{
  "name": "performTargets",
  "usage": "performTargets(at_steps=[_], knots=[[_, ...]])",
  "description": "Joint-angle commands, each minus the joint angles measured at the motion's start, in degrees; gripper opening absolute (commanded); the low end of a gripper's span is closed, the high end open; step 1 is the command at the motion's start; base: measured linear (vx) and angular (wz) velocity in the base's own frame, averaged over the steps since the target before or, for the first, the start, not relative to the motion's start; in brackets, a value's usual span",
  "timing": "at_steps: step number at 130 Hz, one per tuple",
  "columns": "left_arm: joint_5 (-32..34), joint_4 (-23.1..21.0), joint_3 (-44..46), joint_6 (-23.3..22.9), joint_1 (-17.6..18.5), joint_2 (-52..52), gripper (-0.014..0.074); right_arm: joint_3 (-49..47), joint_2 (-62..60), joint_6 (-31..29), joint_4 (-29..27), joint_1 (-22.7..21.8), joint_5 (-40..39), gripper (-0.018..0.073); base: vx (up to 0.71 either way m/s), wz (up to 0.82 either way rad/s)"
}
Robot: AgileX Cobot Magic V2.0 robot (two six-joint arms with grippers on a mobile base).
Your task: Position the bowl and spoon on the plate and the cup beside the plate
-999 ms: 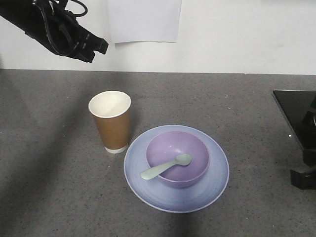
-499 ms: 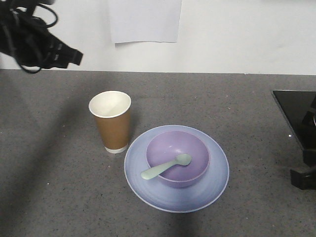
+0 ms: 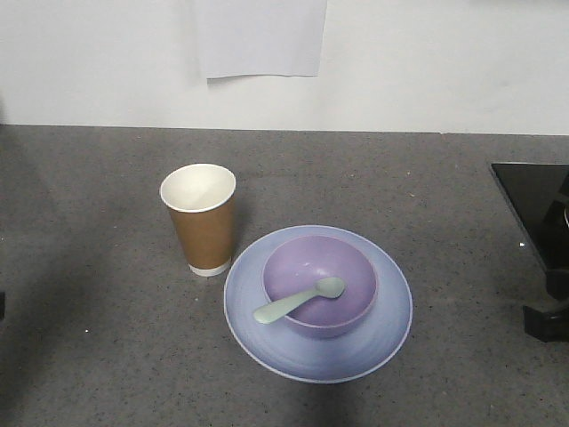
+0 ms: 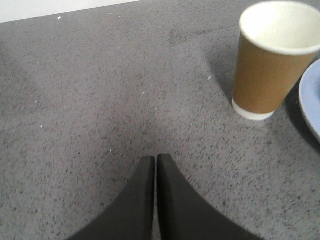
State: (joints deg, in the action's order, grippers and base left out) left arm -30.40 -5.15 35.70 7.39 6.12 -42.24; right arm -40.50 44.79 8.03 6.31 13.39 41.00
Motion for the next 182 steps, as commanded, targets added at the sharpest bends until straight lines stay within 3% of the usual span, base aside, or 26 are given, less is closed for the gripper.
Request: performTargets(at_steps=[1,22,48,76,102,182], knots=[[13.2,-0.6,-8.0,-2.5,-0.1,6.9,-0.0008,-1.4,-0.2,-0.1,0.7,-0.1,-3.5,-0.0008,0.0,0.0],[22.8,0.1,-22.3,-9.5,-0.1,16.8,-0.0008,-1.4,-0.2,-0.1,0.7,-0.1,-3.5,-0.0008,0.0,0.0],[23.3,5.7,-31.9,-13.8,-0.1,26.5,-0.0008,-1.4,-0.2,-0.1,0.7,-0.1,-3.5,-0.0008,0.0,0.0],[24.3,5.1,-37.9,-13.8,-1.3,36.1,-0.0008,-1.4,-0.2,-0.1,0.7,-0.1,-3.5,-0.0008,0.0,0.0],[19.4,8.1,-37.8,-13.8,-5.4,43.6,-0.0008,-1.4,-0.2,-0.1,0.7,-0.1,-3.5,-0.0008,0.0,0.0],[25.6,9.0,-37.8,-13.8,-4.9,43.9,-0.0008,-1.4,-0.2,-0.1,0.7,-0.1,-3.5,-0.0008,0.0,0.0]])
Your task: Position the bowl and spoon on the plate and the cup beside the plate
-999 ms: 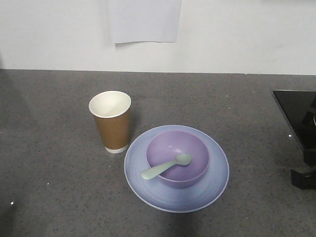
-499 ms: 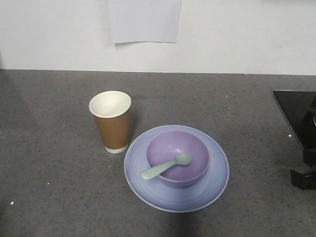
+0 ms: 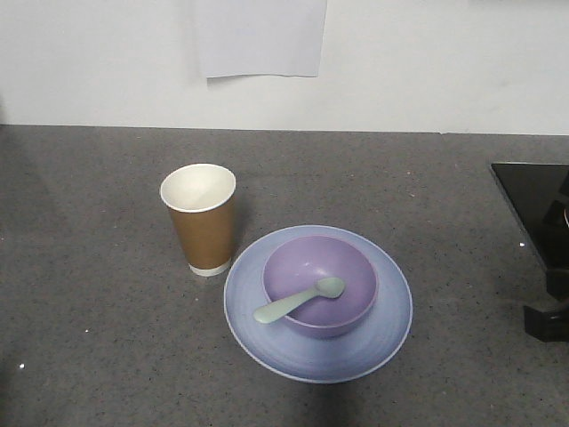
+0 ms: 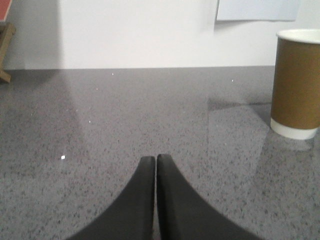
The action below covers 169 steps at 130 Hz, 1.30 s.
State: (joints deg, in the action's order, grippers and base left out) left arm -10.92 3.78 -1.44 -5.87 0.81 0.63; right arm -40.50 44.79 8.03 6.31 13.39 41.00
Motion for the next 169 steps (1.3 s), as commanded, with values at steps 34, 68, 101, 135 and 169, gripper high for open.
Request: performTargets(at_steps=[34,68,101,135,169], knots=[[4.6,0.0,-0.6,-0.6,0.8,0.9,-0.0008,-1.4,-0.2,-0.1,0.7,-0.1,-3.5,-0.0008,0.0,0.0],[4.6,0.0,-0.6,-0.6,0.8,0.9,-0.0008,-1.4,-0.2,-0.1,0.7,-0.1,-3.5,-0.0008,0.0,0.0],[4.6,0.0,-0.6,-0.6,0.8,0.9,-0.0008,-1.4,-0.2,-0.1,0.7,-0.1,-3.5,-0.0008,0.0,0.0],[4.6,0.0,-0.6,-0.6,0.8,0.9,-0.0008,-1.4,-0.2,-0.1,0.9,-0.1,-3.7,-0.0008,0.0,0.0],[4.6,0.0,-0.6,-0.6,0.8,0.9,-0.0008,3.6,-3.6,-0.4,-1.1,-4.6,-7.5,-0.0008,0.0,0.0]])
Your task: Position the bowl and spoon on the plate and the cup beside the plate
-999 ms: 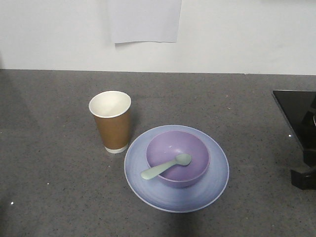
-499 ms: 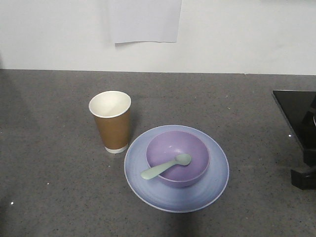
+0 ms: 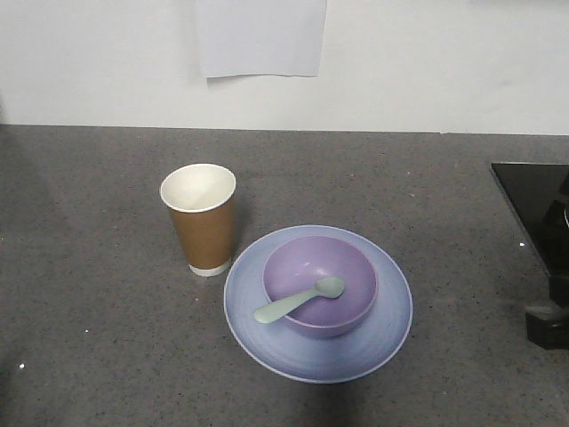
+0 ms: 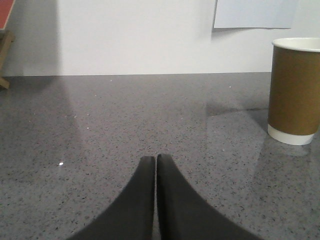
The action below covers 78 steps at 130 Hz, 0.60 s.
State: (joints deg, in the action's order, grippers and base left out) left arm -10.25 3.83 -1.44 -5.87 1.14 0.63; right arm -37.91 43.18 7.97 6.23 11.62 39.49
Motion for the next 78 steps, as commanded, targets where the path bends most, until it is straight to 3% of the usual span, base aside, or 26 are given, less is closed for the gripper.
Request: performTargets(at_steps=[1,29,57,78], knots=[[3.9,-0.1,-0.6,-0.6,0.4,0.9,-0.0008,1.7,-2.4,-0.3,-1.5,-3.5,-6.7,-0.0008,0.0,0.0],[3.9,-0.1,-0.6,-0.6,0.4,0.9,-0.0008,14.8,-10.1,-0.3,-2.2,-9.8,-19.9,-0.0008,0.0,0.0],[3.9,-0.1,-0.6,-0.6,0.4,0.9,-0.0008,28.2,-21.0,-0.3,1.0,-9.9,-33.2,-0.0008,0.0,0.0],[3.9,-0.1,-0.6,-0.6,0.4,0.9,-0.0008,34.9,-28.6,1.1,0.9,-9.9,-35.7,-0.0008,0.0,0.0]])
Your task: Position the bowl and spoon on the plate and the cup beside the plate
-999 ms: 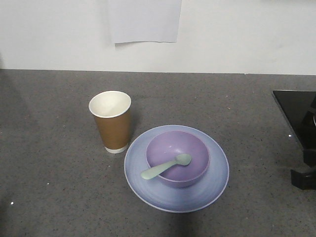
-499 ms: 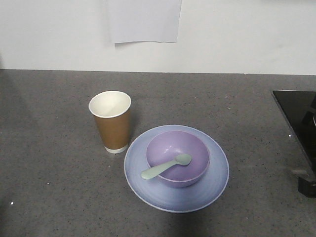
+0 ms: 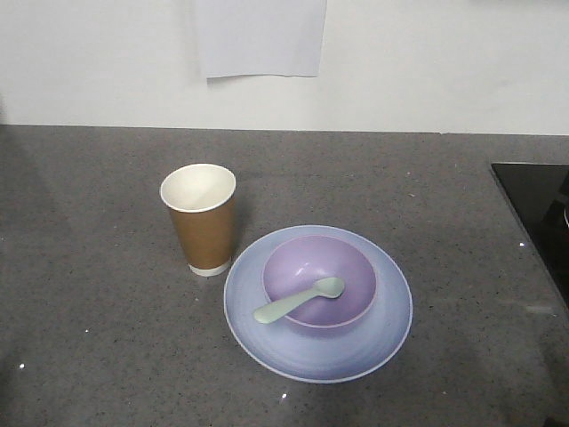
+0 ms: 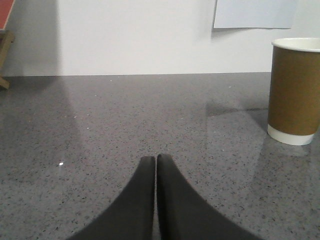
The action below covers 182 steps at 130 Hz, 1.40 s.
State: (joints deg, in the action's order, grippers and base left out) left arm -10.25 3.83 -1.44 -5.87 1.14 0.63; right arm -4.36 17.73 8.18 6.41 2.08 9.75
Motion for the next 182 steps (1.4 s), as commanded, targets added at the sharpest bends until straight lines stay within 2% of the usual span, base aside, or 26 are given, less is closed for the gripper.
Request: performTargets(at_steps=[1,51,67,78,107,132,182], knots=[[3.9,-0.1,-0.6,-0.6,0.4,0.9,-0.0008,1.8,-3.8,1.1,0.7,-0.3,-6.0,-0.0008,0.0,0.0],[3.9,-0.1,-0.6,-0.6,0.4,0.9,-0.0008,3.8,-18.6,1.4,3.6,-0.3,-3.3,-0.0008,0.0,0.0],[3.9,-0.1,-0.6,-0.6,0.4,0.9,-0.0008,4.2,-18.6,1.3,3.6,-0.3,-3.6,-0.0008,0.0,0.0],[3.9,-0.1,-0.6,-0.6,0.4,0.9,-0.0008,6.6,-18.6,1.3,3.3,-0.3,-8.1,-0.0008,0.0,0.0],[3.9,-0.1,-0.6,-0.6,0.4,0.9,-0.0008,6.4,-18.6,0.8,1.4,-0.3,-8.4,-0.0008,0.0,0.0],[3.9,-0.1,-0.6,-0.6,0.4,0.9,-0.0008,6.4,-18.6,-5.0,-4.5,-0.3,-8.4,-0.0008,0.0,0.0],[3.9,-0.1,-0.6,-0.6,0.4,0.9,-0.0008,6.4,-18.6,-5.0,-4.4,-0.3,-8.4,-0.0008,0.0,0.0]])
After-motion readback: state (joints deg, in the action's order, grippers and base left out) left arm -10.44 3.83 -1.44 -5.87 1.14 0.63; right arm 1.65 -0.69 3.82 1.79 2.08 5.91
